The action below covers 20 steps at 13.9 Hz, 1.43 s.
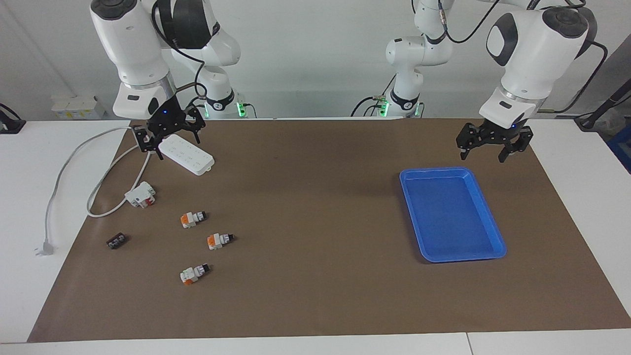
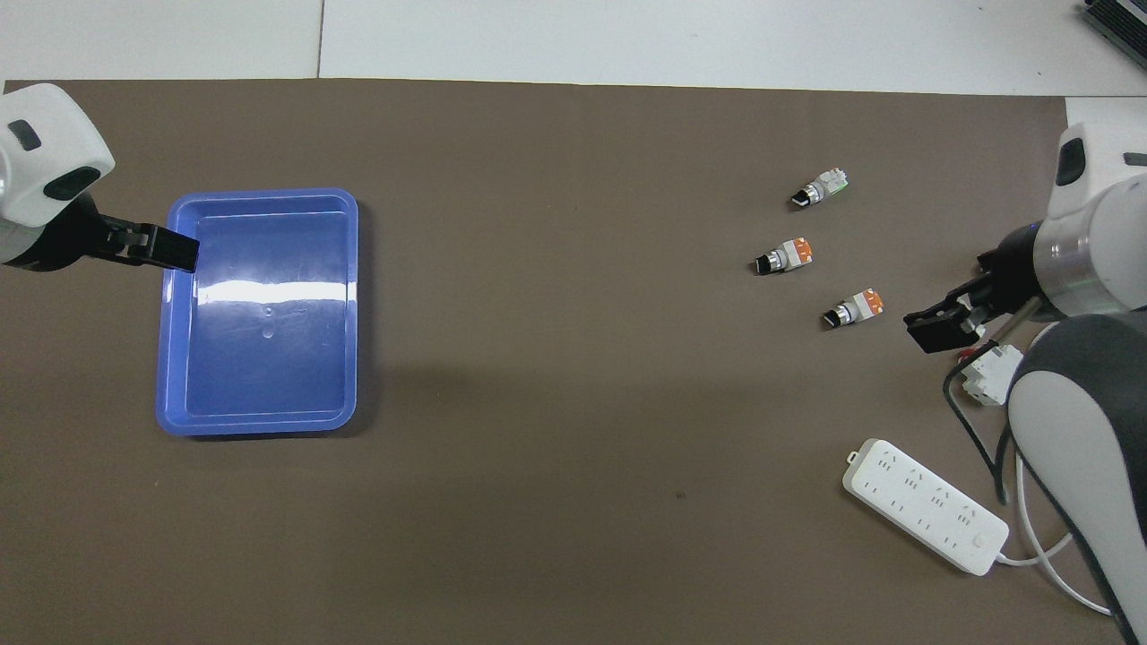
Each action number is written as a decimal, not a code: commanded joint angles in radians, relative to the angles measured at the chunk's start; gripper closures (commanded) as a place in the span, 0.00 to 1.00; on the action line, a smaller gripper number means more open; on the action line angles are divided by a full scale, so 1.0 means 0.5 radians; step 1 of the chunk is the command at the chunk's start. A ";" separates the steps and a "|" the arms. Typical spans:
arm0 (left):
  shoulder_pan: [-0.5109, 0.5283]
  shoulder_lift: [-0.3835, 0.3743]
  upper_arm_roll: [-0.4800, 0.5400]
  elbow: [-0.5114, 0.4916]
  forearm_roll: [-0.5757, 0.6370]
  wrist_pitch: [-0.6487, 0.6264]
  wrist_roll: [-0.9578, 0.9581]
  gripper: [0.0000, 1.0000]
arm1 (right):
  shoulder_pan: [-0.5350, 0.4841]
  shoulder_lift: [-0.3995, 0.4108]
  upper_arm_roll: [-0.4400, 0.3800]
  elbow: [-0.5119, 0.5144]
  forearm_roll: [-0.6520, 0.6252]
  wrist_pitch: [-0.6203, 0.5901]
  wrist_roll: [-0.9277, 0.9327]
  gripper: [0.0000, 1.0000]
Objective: Turn and place switch with both arms
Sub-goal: 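Move the right gripper toward the nearest white-orange switch connector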
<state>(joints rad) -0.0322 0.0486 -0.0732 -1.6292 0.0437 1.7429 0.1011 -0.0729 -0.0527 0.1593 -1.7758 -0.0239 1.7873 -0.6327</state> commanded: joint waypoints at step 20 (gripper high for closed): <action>0.015 -0.085 -0.001 -0.076 0.014 0.045 0.031 0.00 | -0.299 0.804 0.019 -0.087 0.158 0.607 -2.965 0.01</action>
<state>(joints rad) -0.0320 0.0364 -0.0728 -1.6297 0.0437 1.7429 0.1064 -0.1984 0.3196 0.1568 -1.8330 0.0365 2.0751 -2.0582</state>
